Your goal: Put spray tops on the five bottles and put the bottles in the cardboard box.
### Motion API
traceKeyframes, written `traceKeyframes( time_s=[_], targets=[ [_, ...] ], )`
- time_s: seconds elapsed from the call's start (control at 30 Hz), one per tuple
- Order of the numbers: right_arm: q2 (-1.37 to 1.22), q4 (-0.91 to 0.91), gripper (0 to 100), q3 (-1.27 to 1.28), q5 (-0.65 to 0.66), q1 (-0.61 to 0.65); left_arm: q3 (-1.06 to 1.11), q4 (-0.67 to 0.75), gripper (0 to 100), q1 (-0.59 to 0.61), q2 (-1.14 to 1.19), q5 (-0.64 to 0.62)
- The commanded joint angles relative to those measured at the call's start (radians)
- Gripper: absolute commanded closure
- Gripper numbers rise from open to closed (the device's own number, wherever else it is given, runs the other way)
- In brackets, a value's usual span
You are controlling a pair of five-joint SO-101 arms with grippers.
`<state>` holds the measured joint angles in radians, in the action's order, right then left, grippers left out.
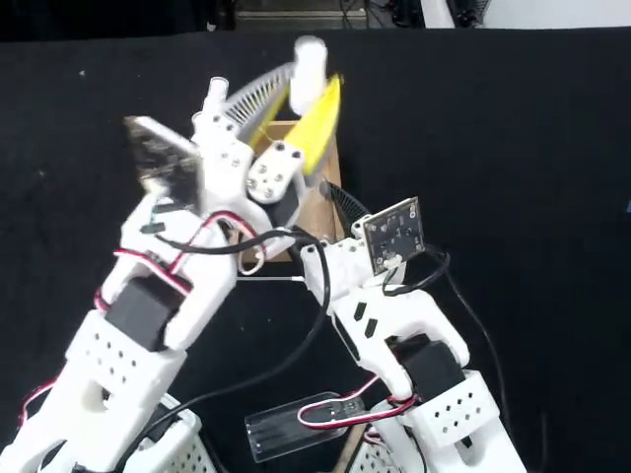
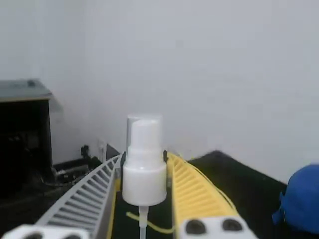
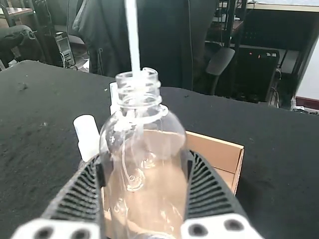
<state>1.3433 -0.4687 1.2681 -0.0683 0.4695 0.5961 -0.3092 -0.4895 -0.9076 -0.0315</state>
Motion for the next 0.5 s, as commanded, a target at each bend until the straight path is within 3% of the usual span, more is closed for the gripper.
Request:
traceKeyframes(
  time_s=[0.0, 0.23, 0.47],
  targets=[
    [0.033, 0.023, 98.7, -0.004, -0.011, 0.003, 0.064, -0.02, 97, 0.008, -0.087, 0.005],
    [0.033, 0.025, 98.7, -0.004, -0.011, 0.003, 0.214, -0.026, 96, 0.008, -0.259, 0.009],
    [0.033, 0.025, 98.7, -0.004, -0.011, 0.003, 0.236, -0.029, 74, 0.01, -0.296, 0.003]
  ],
)
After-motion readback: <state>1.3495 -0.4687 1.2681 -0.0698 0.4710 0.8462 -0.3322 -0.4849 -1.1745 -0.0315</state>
